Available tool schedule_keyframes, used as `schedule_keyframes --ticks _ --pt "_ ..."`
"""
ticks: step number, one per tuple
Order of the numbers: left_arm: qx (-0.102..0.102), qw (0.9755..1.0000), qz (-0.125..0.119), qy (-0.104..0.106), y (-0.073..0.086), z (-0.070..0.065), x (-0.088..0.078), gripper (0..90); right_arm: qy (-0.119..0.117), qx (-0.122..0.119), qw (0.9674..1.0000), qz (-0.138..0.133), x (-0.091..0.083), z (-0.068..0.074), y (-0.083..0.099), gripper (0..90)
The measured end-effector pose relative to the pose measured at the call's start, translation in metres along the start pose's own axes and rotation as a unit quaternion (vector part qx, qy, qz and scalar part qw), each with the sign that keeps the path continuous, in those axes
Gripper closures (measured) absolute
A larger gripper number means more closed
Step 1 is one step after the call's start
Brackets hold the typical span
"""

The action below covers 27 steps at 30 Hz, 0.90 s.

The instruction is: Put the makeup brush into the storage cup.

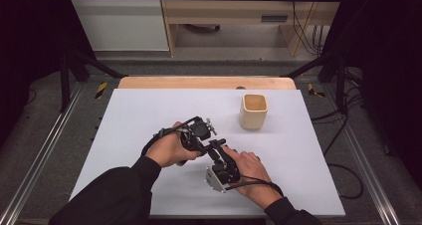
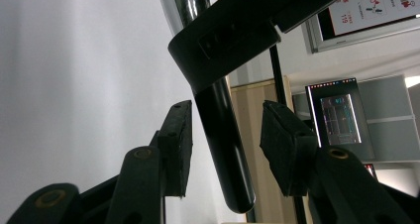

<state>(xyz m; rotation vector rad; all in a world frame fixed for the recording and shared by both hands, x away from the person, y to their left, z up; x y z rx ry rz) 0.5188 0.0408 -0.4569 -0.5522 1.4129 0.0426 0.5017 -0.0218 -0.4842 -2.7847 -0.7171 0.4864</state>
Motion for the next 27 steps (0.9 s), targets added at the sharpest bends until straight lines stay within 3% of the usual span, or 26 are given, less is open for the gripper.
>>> schedule_keyframes --ticks 14,27 --pt "0.003 1.0000 0.002 0.003 0.0001 -0.0008 0.0004 73.5 -0.004 -0.004 1.0000 -0.001 -0.0001 0.0019 0.0003 61.9" --pt "0.007 1.0000 0.000 0.004 -0.0004 -0.0019 -0.0004 73.5 -0.010 -0.023 0.9997 0.002 0.0015 0.0031 0.0008 62.4"
Point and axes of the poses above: each handheld gripper's, and its own axes: x roughly forward along the jaws, y roughly out of its underside, z roughly to its left, the point moved 9 cm from there along x, roughly forward along the jaws, and after that the axes turned 1 degree about -z, right-handed, at the moved point
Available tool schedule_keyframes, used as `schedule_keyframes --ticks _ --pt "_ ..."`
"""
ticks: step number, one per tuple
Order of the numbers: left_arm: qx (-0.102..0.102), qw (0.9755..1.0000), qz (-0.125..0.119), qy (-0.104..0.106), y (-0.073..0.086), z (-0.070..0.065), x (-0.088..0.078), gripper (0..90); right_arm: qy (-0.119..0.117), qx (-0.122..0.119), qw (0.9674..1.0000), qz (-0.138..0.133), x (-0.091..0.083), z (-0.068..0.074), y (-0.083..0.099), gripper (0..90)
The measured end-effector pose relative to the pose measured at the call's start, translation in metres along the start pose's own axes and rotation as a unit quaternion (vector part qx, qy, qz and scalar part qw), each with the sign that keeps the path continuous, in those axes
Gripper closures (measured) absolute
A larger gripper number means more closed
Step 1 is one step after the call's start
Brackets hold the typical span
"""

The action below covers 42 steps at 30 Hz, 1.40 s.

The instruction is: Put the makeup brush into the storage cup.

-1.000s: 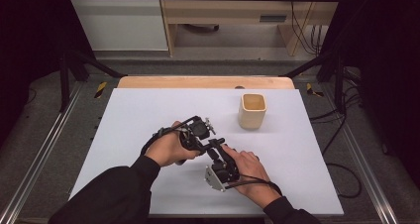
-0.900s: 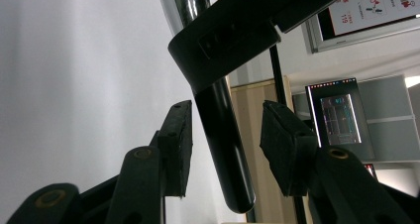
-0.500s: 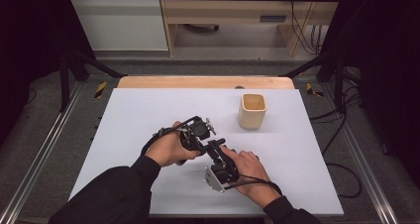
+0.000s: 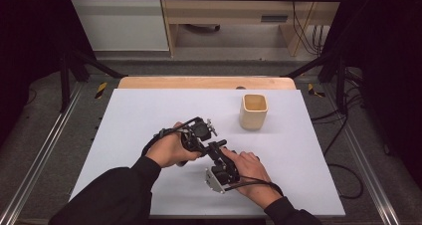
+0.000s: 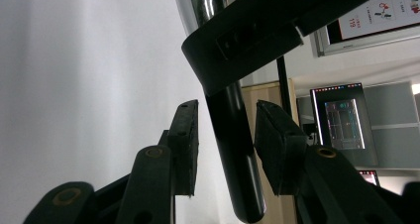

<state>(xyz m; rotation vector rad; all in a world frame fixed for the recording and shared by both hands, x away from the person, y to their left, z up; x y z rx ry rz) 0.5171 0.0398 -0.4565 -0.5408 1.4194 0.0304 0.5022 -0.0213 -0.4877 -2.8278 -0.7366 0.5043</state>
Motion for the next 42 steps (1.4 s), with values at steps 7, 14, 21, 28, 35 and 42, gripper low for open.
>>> schedule_keyframes --ticks 7,14,21,28,35,42 --pt "0.003 1.0000 0.001 0.002 0.0004 -0.0005 0.0003 73.5 -0.002 0.008 1.0000 -0.002 0.0009 0.0017 0.0005 64.2" --pt "0.005 1.0000 0.002 0.005 0.0003 -0.0014 0.0007 73.5 -0.004 -0.003 1.0000 0.000 0.0013 0.0020 0.0007 64.3" --pt "0.006 1.0000 0.003 0.007 0.0010 -0.0022 0.0008 73.5 -0.007 -0.002 1.0000 -0.002 0.0008 0.0020 0.0004 69.6" --pt "0.007 0.9999 0.002 0.008 0.0006 -0.0026 0.0004 73.4 -0.011 -0.004 0.9999 0.000 0.0002 0.0037 0.0009 72.0" --pt "0.008 0.9999 0.000 0.008 0.0008 -0.0022 -0.0009 73.4 -0.017 -0.009 0.9998 -0.002 0.0004 0.0055 0.0007 74.3" --pt "0.004 0.9999 -0.004 0.010 0.0007 -0.0027 -0.0015 72.8 -0.021 -0.010 0.9997 -0.003 -0.0001 0.0059 0.0007 74.6"
Point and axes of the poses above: each handheld gripper's, and its own axes: x roughly forward along the jaws, y roughly out of its underside, z roughly to its left, the point moved 9 cm from there along x, roughly forward along the jaws, and after that the axes turned 1 degree about -z, right-handed, at the moved point
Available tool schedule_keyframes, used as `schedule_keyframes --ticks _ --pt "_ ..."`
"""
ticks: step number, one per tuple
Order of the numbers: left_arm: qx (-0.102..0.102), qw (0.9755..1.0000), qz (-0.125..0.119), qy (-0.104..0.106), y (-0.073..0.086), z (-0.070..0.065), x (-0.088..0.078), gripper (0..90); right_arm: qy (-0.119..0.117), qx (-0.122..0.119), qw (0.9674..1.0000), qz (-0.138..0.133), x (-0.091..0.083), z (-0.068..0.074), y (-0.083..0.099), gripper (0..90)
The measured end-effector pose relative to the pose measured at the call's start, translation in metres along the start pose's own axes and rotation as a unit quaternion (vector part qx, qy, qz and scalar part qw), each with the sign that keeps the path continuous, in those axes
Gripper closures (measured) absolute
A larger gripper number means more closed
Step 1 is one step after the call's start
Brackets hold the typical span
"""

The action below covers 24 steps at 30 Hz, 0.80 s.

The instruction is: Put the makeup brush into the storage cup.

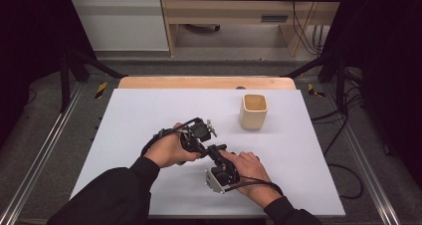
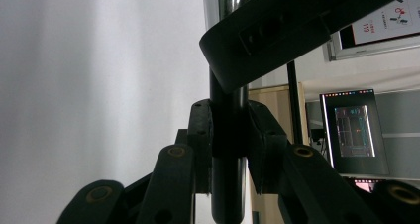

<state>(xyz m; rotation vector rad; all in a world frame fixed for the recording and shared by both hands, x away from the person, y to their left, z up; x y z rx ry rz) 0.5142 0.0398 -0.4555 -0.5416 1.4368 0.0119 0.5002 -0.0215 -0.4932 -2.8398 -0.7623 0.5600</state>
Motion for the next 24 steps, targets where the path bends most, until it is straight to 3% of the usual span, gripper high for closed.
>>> schedule_keyframes --ticks 1,2,3,8,9,10,16,19,20,22,24 --pt "0.000 1.0000 0.000 0.000 0.000 0.000 0.000 72.5 0.000 -0.007 1.0000 0.000 0.000 -0.002 0.000 74.6" --pt "0.001 1.0000 -0.008 -0.002 -0.001 0.000 -0.002 72.0 0.001 0.012 0.9999 -0.003 0.000 0.000 0.000 74.6" --pt "0.000 0.9999 -0.014 -0.004 -0.002 0.000 -0.004 71.4 -0.001 0.015 0.9999 -0.003 0.000 0.000 0.001 74.7" --pt "-0.008 0.9992 -0.038 -0.005 -0.005 0.002 -0.013 67.6 -0.006 0.009 0.9999 0.003 0.000 0.004 0.006 74.6" --pt "-0.010 0.9989 -0.044 -0.012 -0.005 0.003 -0.015 65.7 -0.006 -0.006 0.9999 0.007 -0.001 0.003 0.007 74.6" --pt "-0.013 0.9981 -0.056 -0.022 -0.004 0.008 -0.019 63.1 -0.007 -0.003 0.9999 0.009 -0.001 0.005 0.010 74.6" --pt "-0.016 0.9967 -0.065 -0.045 0.005 0.021 -0.027 58.3 -0.006 0.011 0.9999 0.011 -0.002 0.009 0.015 74.6" --pt "-0.031 0.9942 -0.078 -0.066 0.010 0.031 -0.033 50.8 -0.009 0.009 0.9998 0.015 -0.004 0.010 0.020 74.6" --pt "-0.045 0.9916 -0.091 -0.080 0.013 0.038 -0.037 45.4 -0.007 0.015 0.9997 0.018 -0.005 0.011 0.023 74.6" --pt "-0.050 0.9903 -0.095 -0.088 0.015 0.042 -0.039 41.8 -0.006 0.019 0.9996 0.022 -0.007 0.012 0.026 74.6" --pt "-0.064 0.9869 -0.108 -0.102 0.017 0.050 -0.043 38.3 -0.008 0.018 0.9996 0.021 -0.007 0.012 0.028 74.6"
Point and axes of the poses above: each handheld gripper's, and its own axes: x roughly forward along the jaws, y roughly out of its underside, z roughly to its left, the point moved 9 cm from there along x, roughly forward along the jaws, and after that the axes turned 1 degree about -z, right-handed, at the moved point
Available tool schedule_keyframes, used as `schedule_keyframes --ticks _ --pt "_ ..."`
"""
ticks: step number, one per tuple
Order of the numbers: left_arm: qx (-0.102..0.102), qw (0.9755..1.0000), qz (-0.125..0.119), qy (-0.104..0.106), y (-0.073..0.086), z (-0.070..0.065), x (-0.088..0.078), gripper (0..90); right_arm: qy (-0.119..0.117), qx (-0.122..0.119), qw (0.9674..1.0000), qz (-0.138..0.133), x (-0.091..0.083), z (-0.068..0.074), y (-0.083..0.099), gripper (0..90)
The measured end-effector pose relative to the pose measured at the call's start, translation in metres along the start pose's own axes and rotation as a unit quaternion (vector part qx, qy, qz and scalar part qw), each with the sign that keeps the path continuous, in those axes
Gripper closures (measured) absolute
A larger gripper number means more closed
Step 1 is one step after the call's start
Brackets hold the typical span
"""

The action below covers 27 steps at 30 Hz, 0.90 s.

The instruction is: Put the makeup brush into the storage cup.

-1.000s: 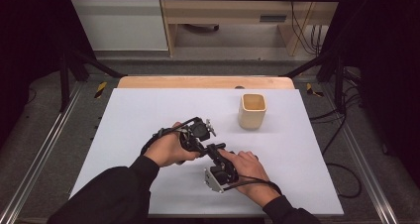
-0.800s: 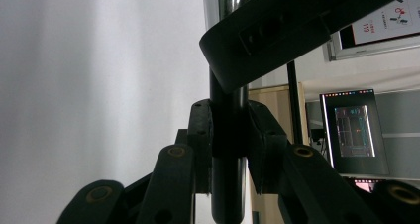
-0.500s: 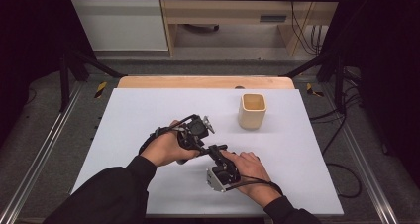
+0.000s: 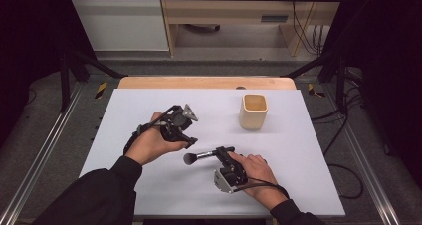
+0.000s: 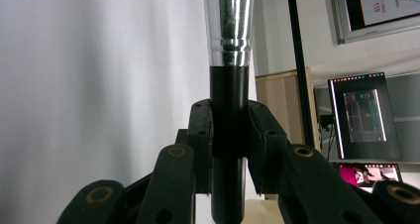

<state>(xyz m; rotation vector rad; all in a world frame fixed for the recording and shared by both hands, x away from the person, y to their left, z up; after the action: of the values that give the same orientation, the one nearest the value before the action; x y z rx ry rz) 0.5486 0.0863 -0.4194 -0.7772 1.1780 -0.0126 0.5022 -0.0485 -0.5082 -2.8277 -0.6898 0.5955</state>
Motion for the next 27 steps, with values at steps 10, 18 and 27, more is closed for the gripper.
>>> schedule_keyframes --ticks 10,18,27 --pt "-0.056 0.9957 -0.054 -0.051 0.015 0.028 -0.009 12.3 0.011 0.017 0.9998 0.009 -0.012 -0.004 0.016 74.6" --pt "-0.086 0.9881 -0.105 -0.072 0.039 0.029 -0.013 6.0 0.028 0.031 0.9990 0.017 -0.020 -0.008 0.026 74.6" --pt "-0.092 0.9760 -0.176 -0.089 0.074 0.019 -0.013 4.7 0.041 0.073 0.9961 0.027 -0.028 -0.019 0.040 74.6"
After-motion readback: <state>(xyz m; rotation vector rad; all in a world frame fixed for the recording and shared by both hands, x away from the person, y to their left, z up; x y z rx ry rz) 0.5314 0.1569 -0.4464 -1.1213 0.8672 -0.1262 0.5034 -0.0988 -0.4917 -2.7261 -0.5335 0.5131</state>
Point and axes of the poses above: each handheld gripper's, and its own axes: x roughly forward along the jaws, y roughly out of its underside, z roughly to its left, the point moved 9 cm from there along x, roughly forward along the jaws, and after that the axes turned 1 degree about -z, right-handed, at the moved point
